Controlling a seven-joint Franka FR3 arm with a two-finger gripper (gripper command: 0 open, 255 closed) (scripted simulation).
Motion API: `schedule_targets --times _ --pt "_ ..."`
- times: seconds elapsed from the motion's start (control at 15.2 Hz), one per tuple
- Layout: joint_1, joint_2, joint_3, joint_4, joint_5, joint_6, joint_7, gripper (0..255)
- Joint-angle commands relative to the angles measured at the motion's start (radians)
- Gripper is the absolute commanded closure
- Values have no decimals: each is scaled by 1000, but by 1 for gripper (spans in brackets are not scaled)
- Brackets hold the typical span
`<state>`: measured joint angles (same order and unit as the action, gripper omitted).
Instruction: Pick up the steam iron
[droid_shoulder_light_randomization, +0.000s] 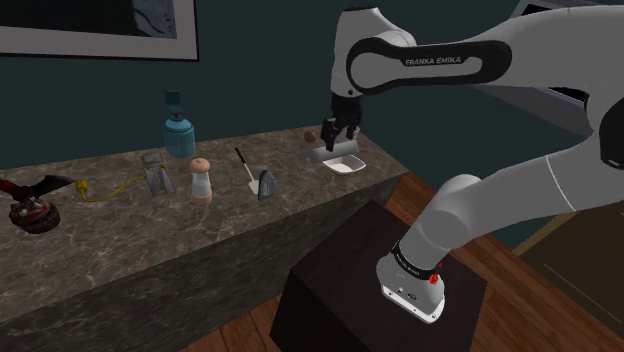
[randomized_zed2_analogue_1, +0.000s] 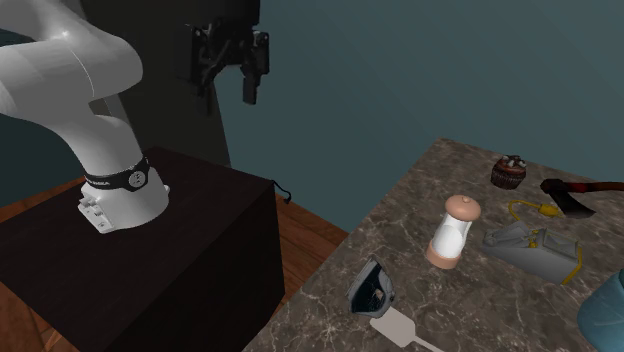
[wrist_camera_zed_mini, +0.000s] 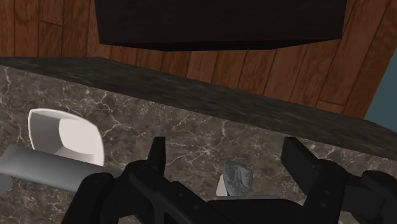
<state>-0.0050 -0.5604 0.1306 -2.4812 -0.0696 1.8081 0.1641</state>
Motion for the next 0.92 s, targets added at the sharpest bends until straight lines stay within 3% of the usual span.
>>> schedule_targets --times 0.0,0.4,0.86 --pt "-9 67 18 0 -7 74 43 0" --pt "-34 289 74 49 -53 258 193 0" --pt "-55 573 108 180 -174 407 390 0"
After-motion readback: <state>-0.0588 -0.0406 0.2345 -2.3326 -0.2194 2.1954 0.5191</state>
